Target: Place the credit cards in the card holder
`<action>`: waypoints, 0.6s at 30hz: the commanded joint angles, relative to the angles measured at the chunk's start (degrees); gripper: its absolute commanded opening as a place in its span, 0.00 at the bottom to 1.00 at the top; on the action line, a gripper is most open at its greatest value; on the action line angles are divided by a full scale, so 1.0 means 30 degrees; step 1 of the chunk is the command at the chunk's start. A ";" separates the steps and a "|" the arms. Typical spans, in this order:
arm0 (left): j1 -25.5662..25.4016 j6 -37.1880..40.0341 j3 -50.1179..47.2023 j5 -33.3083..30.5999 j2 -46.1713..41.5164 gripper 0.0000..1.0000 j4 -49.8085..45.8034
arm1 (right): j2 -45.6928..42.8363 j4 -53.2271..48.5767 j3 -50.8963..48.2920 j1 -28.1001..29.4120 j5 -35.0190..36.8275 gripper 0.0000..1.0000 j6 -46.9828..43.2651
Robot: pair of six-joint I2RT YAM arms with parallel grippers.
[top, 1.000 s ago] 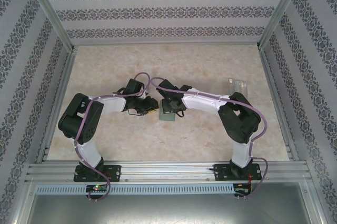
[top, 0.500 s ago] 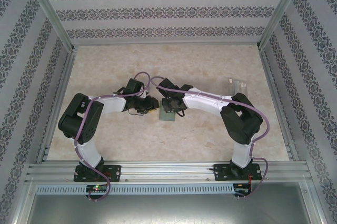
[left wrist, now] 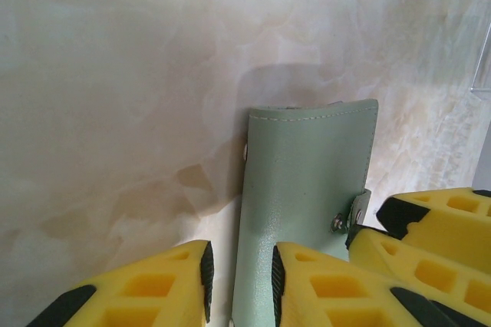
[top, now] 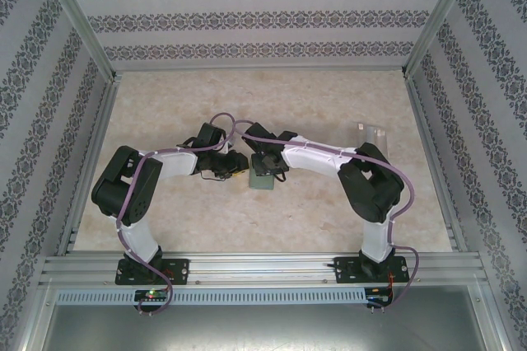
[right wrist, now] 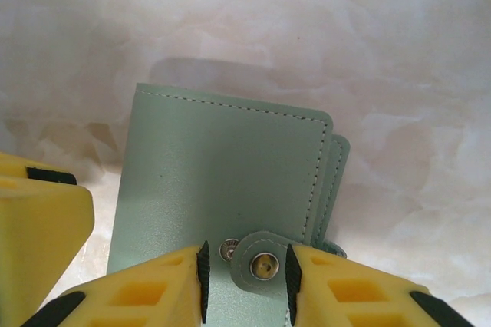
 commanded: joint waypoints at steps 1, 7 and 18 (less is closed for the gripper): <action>0.0198 -0.0163 -0.0032 0.0184 0.0307 0.28 0.0583 | 0.0532 -0.0603 0.0510 0.0247 0.0571 0.34 -0.0019; 0.0195 -0.0204 -0.0086 0.0184 0.0281 0.28 0.0600 | 0.0862 -0.0763 0.0625 0.0318 0.1005 0.31 -0.0064; 0.0191 -0.0241 -0.0265 0.0135 0.0081 0.27 0.0630 | 0.0450 -0.0640 0.0265 0.0336 0.1466 0.10 0.0009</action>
